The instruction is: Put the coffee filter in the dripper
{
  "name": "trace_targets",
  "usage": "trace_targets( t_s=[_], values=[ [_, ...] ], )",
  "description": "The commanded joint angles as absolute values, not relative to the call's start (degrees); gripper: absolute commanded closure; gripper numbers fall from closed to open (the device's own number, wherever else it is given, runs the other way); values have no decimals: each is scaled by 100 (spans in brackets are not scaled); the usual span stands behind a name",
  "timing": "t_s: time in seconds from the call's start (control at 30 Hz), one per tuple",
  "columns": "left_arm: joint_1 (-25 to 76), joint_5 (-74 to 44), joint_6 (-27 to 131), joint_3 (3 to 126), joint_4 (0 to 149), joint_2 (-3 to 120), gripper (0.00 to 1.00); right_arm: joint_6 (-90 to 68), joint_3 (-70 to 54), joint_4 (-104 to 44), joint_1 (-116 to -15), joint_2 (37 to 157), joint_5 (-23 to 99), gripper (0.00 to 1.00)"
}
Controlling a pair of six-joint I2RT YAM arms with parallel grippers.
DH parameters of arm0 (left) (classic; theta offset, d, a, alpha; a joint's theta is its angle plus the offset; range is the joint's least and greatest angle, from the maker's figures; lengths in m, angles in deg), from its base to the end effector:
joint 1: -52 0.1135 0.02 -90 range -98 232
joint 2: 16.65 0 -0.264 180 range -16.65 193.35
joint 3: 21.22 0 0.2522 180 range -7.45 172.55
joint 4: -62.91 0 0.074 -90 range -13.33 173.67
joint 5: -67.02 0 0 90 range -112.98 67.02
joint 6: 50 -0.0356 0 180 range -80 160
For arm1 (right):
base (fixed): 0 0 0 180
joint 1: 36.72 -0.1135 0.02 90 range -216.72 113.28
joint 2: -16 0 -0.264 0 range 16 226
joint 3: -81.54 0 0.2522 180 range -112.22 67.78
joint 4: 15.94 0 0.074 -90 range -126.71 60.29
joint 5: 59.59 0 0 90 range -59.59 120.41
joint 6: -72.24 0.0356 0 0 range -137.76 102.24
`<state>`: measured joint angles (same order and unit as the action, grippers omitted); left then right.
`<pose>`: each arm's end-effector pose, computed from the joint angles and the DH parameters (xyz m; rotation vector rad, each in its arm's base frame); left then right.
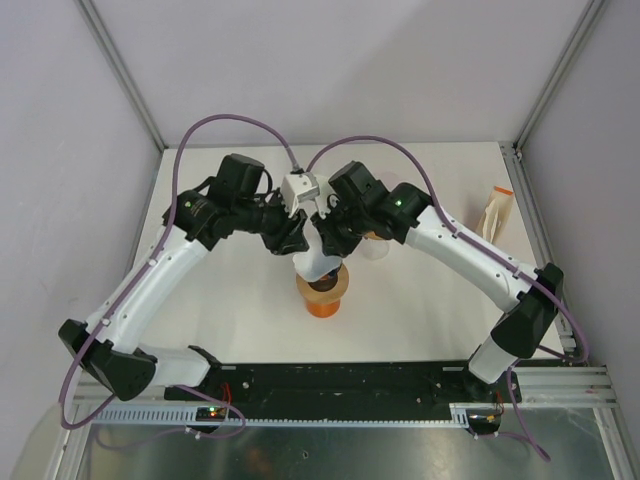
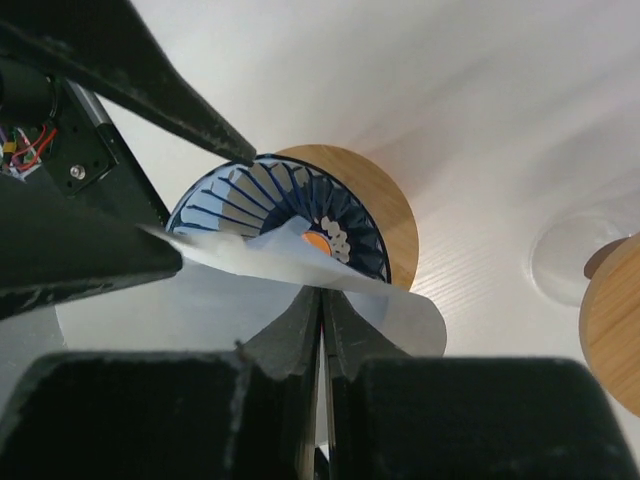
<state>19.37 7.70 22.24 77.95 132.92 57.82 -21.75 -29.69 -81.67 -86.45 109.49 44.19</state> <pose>0.2024 -0.1512 0.3989 1.2300 1.9972 -0.7580 0.2191 0.2717 0.3732 -1.2229 2.1601 0.6461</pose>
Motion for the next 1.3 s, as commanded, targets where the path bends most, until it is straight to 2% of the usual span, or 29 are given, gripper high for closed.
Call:
trace_targets(
  t_s=[0.0,0.23,0.3,0.5,0.77,0.87,0.97,1.0,1.1,1.27],
  values=[
    [1949,797,2304,7586,13104,5867,63,-2211,-2974,-7655,-8721,10759,4631,94],
    [1949,885,2298,7478,13093,5765,95,-2205,-2712,-7443,-8723,10578,4694,94],
    [1950,809,2309,7465,13086,5716,99,-2211,-2676,-7448,-8725,10557,4691,94],
    [1843,504,2328,7216,12758,5480,100,-2237,-2614,-7542,-8725,10515,4660,95],
    [1370,-1187,2258,7138,12378,5330,100,-2327,-2616,-7768,-8804,10566,4033,95],
    [1366,-1166,2209,7133,12356,5272,100,-2349,-2565,-7741,-8827,10516,4036,96],
    [1363,-653,2204,7027,12367,5230,100,-2363,-2501,-7666,-8828,10488,4166,96],
    [1365,-469,2210,6977,12381,5223,98,-2364,-2494,-7647,-8830,10491,4214,96],
    [1371,-130,2282,6903,12420,5200,80,-2378,-2516,-7631,-8830,10507,4377,96],
    [1602,-252,2298,7186,12427,5081,54,-2462,-2561,-7726,-8874,10515,4514,96]
  ],
)
